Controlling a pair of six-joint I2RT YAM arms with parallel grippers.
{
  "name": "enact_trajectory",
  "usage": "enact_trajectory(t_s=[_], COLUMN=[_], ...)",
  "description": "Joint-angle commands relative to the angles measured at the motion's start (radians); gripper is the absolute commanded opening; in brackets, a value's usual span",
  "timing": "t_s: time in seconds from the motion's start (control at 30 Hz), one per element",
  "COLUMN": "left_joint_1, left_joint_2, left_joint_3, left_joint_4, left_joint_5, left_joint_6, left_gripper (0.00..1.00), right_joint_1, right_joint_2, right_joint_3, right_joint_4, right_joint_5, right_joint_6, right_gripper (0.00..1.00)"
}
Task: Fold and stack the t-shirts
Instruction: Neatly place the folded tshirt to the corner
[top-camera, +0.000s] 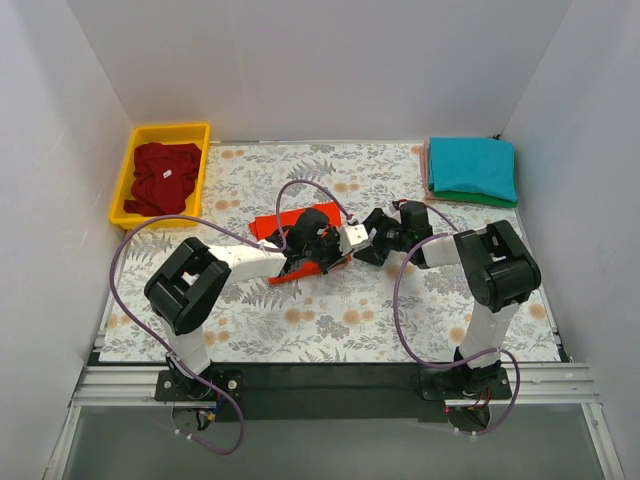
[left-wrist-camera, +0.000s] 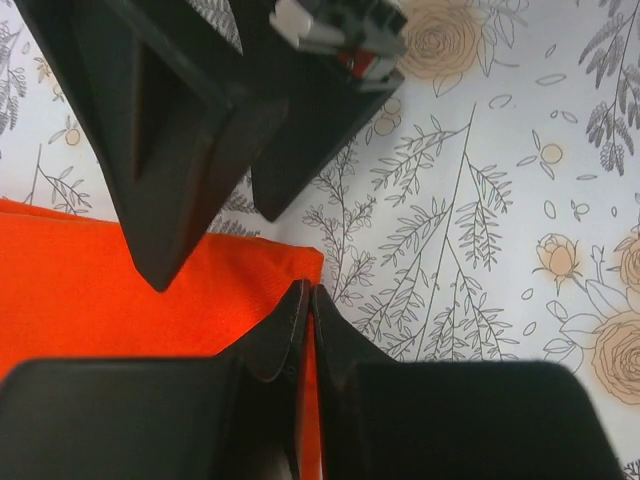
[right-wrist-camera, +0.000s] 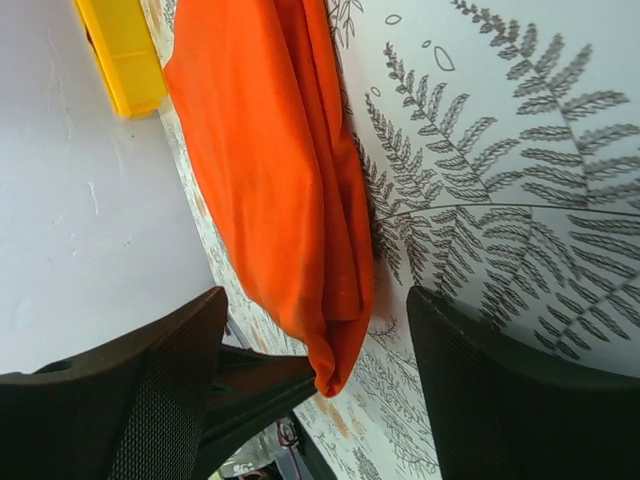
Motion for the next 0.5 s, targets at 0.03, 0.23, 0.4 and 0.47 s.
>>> enact_trajectory(t_s=[0.03,0.23,0.4,0.47], left_joint_1=[0.004,0.004,0.002,0.004], left_joint_2=[-0.070,-0.085,-0.083,-0.083], left_joint_3=[0.050,0.043,0.048,0.048], left_joint_4=[0.006,0.000,0.001,0.001], left_joint_5=[0.041,0.051,0.053,0.056], left_joint_6=[-0.034,-0.040,-0.063,-0.066], left_gripper=[0.00,0.00,0.00,0.00], right_joint_1=[0.040,0.063,0.073,0.075], right_joint_2=[0.055,0.104,0.177,0.210], right_joint_3=[0.026,0.058,0.113,0.141], right_joint_4=[0.006,0.014,0.019,0.023], right_joint_5=[0.044,0.078,0.118,0.129], right_joint_6=[0.057,0.083,0.126,0.134], right_gripper=[0.79,0.74,0.63,0.61])
